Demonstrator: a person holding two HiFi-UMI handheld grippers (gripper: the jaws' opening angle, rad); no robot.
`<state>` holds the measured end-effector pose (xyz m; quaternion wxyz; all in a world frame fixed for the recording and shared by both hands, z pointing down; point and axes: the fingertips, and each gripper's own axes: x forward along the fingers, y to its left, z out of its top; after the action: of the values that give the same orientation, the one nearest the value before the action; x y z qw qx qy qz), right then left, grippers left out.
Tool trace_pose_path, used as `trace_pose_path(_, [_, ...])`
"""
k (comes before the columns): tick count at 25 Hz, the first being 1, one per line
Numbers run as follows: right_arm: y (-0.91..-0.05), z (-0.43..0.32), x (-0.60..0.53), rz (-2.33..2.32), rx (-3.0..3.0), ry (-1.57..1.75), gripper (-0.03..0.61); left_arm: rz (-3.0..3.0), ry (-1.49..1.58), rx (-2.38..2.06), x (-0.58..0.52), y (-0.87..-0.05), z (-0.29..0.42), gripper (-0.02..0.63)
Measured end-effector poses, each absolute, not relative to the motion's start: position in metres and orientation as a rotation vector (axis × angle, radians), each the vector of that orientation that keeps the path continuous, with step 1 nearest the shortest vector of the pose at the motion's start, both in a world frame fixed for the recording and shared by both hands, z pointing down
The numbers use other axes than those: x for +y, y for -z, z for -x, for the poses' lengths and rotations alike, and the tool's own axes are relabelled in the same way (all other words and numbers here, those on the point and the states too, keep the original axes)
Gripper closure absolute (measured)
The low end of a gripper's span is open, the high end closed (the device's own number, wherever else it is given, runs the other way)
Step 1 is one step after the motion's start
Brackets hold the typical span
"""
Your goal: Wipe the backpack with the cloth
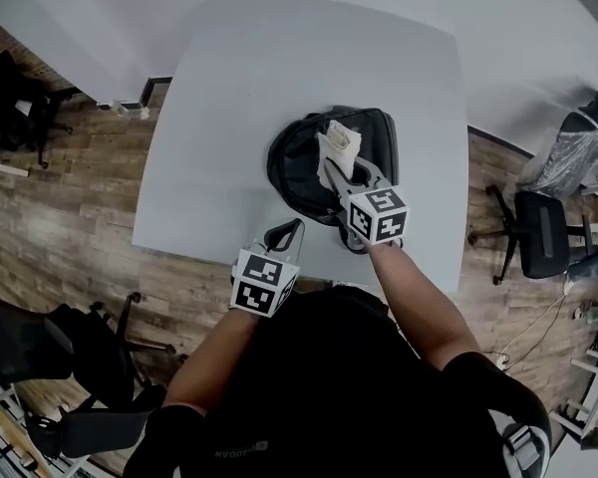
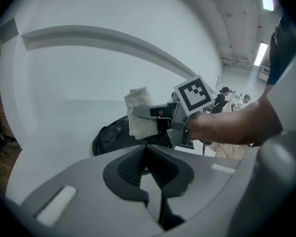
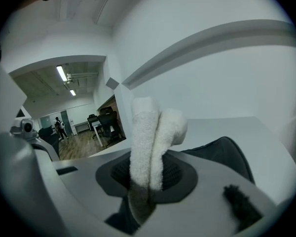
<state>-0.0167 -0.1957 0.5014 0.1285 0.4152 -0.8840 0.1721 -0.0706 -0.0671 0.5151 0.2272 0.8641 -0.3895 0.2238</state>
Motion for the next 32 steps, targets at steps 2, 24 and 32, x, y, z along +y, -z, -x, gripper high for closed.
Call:
trace_pose_path(2, [-0.509,0.036,-0.193,-1.161,-2.574,-0.504,0.491,-2.365,-0.616,-1.088,-0.066,-0.517,0.082,0.606])
trace_pose_path(24, [-0.549,0.129,-0.186,-1.025,-2.597,-0.778,0.491,-2.278,-0.625,-1.133,-0.065,-0.536,0.148,0.606])
trace_pose_path(32, [-0.555,0.118,-0.178,-1.037,-2.582,-0.797,0.491,-2.294,-0.638,-1.095,-0.062,-0.540,0.139,0.606])
